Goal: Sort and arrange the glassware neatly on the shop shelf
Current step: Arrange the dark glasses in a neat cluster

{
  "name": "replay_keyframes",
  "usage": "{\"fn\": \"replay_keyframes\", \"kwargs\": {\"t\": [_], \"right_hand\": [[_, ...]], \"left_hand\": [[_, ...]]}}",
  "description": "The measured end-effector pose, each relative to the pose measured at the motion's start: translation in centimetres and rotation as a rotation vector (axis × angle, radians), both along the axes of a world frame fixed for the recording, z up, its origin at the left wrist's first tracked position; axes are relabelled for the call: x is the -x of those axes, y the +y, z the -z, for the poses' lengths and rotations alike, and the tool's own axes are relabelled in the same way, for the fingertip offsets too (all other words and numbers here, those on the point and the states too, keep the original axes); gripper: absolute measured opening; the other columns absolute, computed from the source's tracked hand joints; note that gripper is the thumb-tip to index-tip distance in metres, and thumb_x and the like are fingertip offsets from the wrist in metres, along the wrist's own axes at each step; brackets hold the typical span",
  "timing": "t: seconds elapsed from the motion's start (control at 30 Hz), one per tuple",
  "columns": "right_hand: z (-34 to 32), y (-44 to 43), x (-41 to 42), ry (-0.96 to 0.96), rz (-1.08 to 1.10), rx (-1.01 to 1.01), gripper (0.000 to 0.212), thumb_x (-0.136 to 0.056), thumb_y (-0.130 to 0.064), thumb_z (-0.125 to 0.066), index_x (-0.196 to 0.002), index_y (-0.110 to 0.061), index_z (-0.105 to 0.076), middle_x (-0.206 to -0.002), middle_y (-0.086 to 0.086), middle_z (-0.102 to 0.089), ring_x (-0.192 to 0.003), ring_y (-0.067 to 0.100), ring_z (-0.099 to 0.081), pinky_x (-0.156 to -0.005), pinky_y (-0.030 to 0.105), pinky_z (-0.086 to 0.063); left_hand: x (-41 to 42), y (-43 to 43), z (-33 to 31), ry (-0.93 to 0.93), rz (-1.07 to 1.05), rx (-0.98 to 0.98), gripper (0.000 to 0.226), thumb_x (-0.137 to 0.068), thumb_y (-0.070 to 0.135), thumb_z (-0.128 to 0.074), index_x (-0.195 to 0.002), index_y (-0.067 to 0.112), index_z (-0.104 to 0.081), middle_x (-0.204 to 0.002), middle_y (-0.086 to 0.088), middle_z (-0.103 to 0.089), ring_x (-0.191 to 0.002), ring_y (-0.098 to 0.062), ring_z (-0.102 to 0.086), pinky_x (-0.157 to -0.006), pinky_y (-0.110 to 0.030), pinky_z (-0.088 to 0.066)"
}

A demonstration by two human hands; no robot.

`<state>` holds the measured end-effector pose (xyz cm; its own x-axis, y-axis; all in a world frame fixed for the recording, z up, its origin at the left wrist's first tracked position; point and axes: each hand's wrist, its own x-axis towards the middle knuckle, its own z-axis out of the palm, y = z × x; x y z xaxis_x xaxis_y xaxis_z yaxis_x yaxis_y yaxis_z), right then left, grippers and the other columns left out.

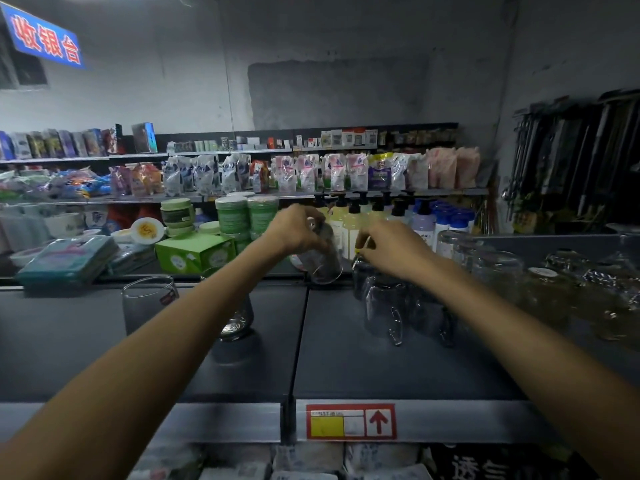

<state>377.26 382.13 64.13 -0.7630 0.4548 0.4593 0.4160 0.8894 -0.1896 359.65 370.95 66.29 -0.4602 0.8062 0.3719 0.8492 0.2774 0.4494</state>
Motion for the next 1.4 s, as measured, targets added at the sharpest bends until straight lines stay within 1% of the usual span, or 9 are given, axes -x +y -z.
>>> {"fn": "replay_keyframes", "kwargs": {"t": [0.2, 0.37, 0.57, 0.67, 0.8, 0.97, 1.07, 1.23, 1.4], "right_hand": [[2.4, -1.9, -3.2, 0.037, 0.079, -0.126, 0.022, -0.095, -0.004, -0.051, -0.104, -0.014, -0.069, -0.097, 0.003, -0.066, -0.085, 0.025, -0.062, -0.071, 0.037, -0.052], [5.1, -3.6, -4.9, 0.113, 0.068, -0.206, 0.019, -0.102, -0.024, -0.050, -0.112, -0.016, -0.064, -0.105, 0.003, -0.063, -0.096, 0.026, -0.062, -0.076, 0.041, -0.054], [8.4, -3.7, -5.1, 0.193, 0.066, -0.247, 0.020, -0.098, -0.023, -0.057, -0.111, -0.014, -0.069, -0.108, 0.002, -0.066, -0.101, 0.024, -0.060, -0.081, 0.038, -0.053], [9.4, -3.3, -5.0, 0.243, 0.057, -0.239, 0.022, -0.094, -0.019, -0.062, -0.114, -0.012, -0.069, -0.110, 0.003, -0.067, -0.102, 0.025, -0.061, -0.086, 0.039, -0.054], [10.1, -3.2, -5.1, 0.266, 0.043, -0.250, 0.027, -0.092, -0.016, -0.064, -0.118, -0.011, -0.068, -0.115, 0.005, -0.065, -0.107, 0.026, -0.060, -0.091, 0.040, -0.054], [10.6, -3.4, -5.4, 0.268, 0.026, -0.258, 0.033, -0.089, -0.015, -0.067, -0.121, -0.010, -0.066, -0.120, 0.006, -0.064, -0.113, 0.026, -0.059, -0.098, 0.039, -0.053], [10.8, -3.4, -5.2, 0.247, 0.034, -0.269, 0.036, -0.088, -0.017, -0.068, -0.123, -0.010, -0.064, -0.123, 0.005, -0.063, -0.115, 0.025, -0.058, -0.101, 0.038, -0.052], [10.9, -3.5, -5.3, 0.249, 0.034, -0.285, 0.037, -0.085, -0.017, -0.071, -0.120, -0.010, -0.064, -0.119, 0.005, -0.063, -0.112, 0.025, -0.060, -0.099, 0.037, -0.052], [11.0, -3.6, -5.1, 0.264, 0.040, -0.284, 0.037, -0.085, -0.018, -0.070, -0.122, -0.011, -0.064, -0.120, 0.006, -0.063, -0.113, 0.025, -0.059, -0.100, 0.039, -0.053]], "left_hand": [[-0.5, 3.0, 3.3, -0.030, -0.028, 0.071, 0.085, -0.060, 0.029, -0.100, -0.135, 0.012, -0.062, -0.129, -0.009, -0.066, -0.115, -0.029, -0.063, -0.095, -0.035, -0.054], [-0.8, 3.9, 4.7, 0.009, -0.057, 0.071, 0.083, -0.058, 0.034, -0.100, -0.128, 0.014, -0.061, -0.124, -0.011, -0.066, -0.110, -0.031, -0.062, -0.091, -0.041, -0.056], [-0.6, 3.8, 5.9, 0.019, -0.066, 0.000, 0.074, -0.065, 0.033, -0.096, -0.127, 0.013, -0.062, -0.123, -0.010, -0.068, -0.107, -0.030, -0.065, -0.085, -0.038, -0.056], [-0.5, 3.8, 6.6, 0.040, -0.080, -0.014, 0.070, -0.069, 0.034, -0.092, -0.129, 0.013, -0.062, -0.126, -0.010, -0.067, -0.110, -0.030, -0.064, -0.089, -0.040, -0.056], [-0.5, 3.7, 7.7, 0.048, -0.119, -0.047, 0.074, -0.074, 0.039, -0.087, -0.140, 0.022, -0.058, -0.138, -0.012, -0.051, -0.119, -0.032, -0.058, -0.101, -0.043, -0.053], [-0.6, 3.3, 9.5, -0.074, -0.136, -0.110, 0.090, -0.068, 0.051, -0.088, -0.145, 0.028, -0.047, -0.137, -0.010, -0.055, -0.120, -0.031, -0.053, -0.101, -0.041, -0.052], [-0.7, 2.9, 10.4, -0.139, -0.158, -0.178, 0.095, -0.066, 0.042, -0.093, -0.144, 0.027, -0.041, -0.134, -0.006, -0.060, -0.116, -0.029, -0.063, -0.095, -0.046, -0.056], [-0.7, 2.9, 11.6, -0.332, -0.209, -0.254, 0.086, -0.074, 0.033, -0.092, -0.141, 0.014, -0.042, -0.128, -0.008, -0.069, -0.110, -0.027, -0.067, -0.087, -0.035, -0.053], [-1.3, 2.9, 11.9, -0.381, -0.240, -0.292, 0.079, -0.075, 0.033, -0.092, -0.134, 0.013, -0.044, -0.108, 0.002, -0.065, -0.093, -0.019, -0.062, -0.076, -0.031, -0.050]]}}
